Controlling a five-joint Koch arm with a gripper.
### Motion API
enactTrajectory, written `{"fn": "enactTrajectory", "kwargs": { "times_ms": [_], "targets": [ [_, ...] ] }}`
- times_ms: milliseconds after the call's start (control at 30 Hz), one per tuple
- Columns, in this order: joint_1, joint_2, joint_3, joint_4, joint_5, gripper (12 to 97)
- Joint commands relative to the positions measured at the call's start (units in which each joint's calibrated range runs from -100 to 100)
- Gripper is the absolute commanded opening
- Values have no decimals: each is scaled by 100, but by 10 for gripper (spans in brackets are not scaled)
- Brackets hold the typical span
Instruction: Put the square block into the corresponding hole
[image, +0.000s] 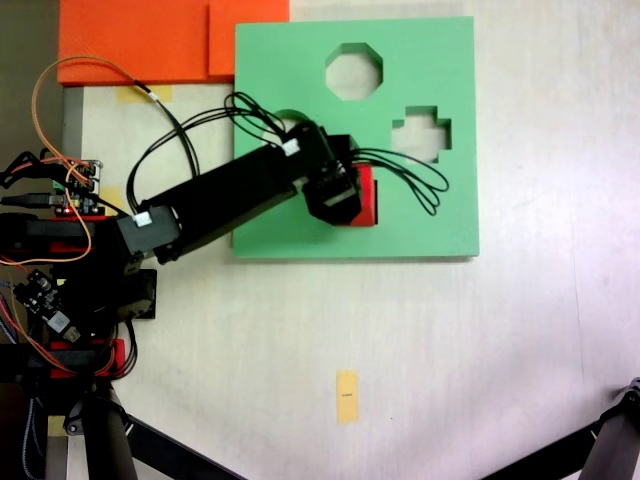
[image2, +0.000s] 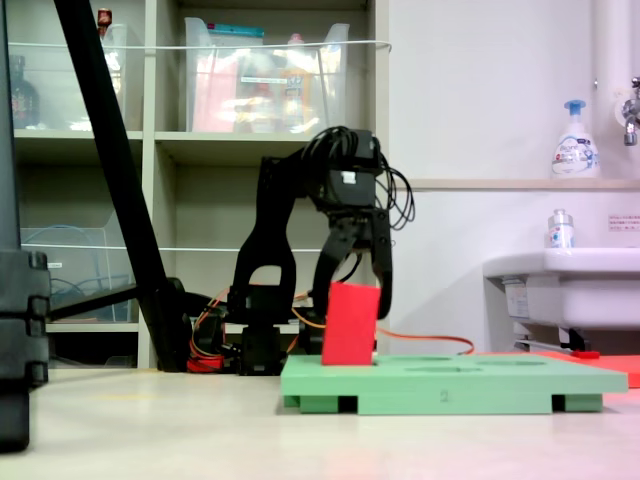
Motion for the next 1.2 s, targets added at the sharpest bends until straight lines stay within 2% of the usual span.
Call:
{"fn": "enactTrajectory", "kwargs": {
  "times_ms": [0, 633, 667, 733, 767, 833, 933, 967, 1167],
  "targets": [
    [44, 64, 270, -212, -29, 366],
    [195, 902, 310, -58, 127, 368],
    [195, 902, 310, -58, 122, 389],
    [205, 818, 310, -58, 63, 527],
    [205, 776, 280, -58, 44, 560],
    [200, 720, 200, -58, -20, 575],
    [205, 483, 170, -67, -103, 768],
    [200, 357, 160, -77, -127, 808],
    [44, -1235, 210, 0, -508, 820]
  ]
}}
